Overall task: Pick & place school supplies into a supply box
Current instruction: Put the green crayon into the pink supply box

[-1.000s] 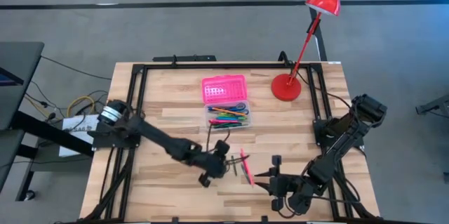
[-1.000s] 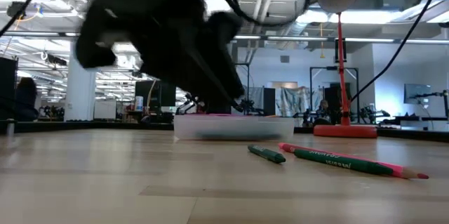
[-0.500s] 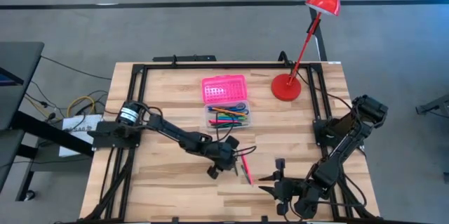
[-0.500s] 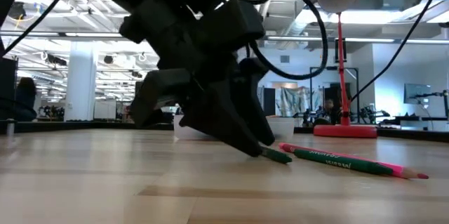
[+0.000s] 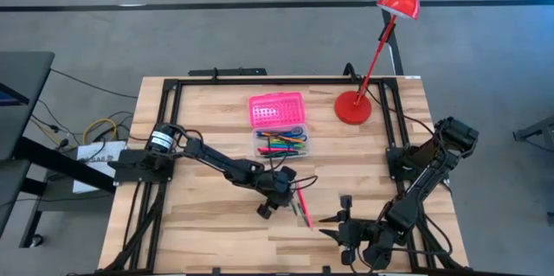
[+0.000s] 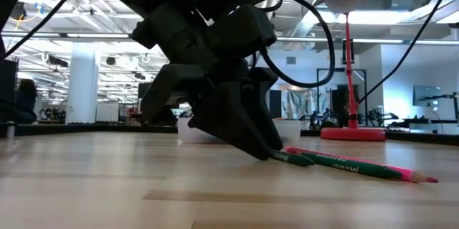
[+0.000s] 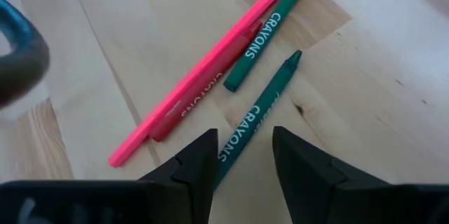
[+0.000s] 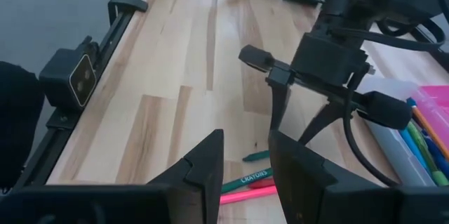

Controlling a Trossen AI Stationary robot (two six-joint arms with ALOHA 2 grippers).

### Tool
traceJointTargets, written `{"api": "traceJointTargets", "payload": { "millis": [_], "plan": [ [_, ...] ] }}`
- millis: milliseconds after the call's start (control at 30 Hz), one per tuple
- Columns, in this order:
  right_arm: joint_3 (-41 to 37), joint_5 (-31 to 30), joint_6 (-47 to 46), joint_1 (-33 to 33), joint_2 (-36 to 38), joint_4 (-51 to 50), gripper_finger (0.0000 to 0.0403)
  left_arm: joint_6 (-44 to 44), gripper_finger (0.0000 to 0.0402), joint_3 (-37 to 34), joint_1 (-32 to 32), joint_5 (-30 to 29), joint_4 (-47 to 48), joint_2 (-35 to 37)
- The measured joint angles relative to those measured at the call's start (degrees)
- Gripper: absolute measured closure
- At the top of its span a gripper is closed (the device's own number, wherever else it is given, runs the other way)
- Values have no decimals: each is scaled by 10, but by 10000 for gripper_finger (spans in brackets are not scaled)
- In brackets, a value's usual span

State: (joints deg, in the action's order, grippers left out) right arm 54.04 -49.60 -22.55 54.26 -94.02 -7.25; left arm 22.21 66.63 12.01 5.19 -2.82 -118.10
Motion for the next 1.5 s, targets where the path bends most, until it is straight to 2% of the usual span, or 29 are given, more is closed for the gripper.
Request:
{"api": "traceJointTargets", "payload": {
  "millis": [133, 633, 1200, 1500],
  "plan": [
    [0, 0, 0, 0, 0, 0, 296, -14, 277, 0, -4, 19, 8, 0],
    [0, 2, -6, 0, 0, 0, 296, -55, 287, 0, 0, 20, 41, 1],
    [0, 2, -6, 0, 0, -2, 296, -179, 288, 0, 29, -32, 88, 2],
    [0, 2, -6, 0, 0, -2, 296, -214, 288, 0, 30, -33, 89, 2]
  ]
}}
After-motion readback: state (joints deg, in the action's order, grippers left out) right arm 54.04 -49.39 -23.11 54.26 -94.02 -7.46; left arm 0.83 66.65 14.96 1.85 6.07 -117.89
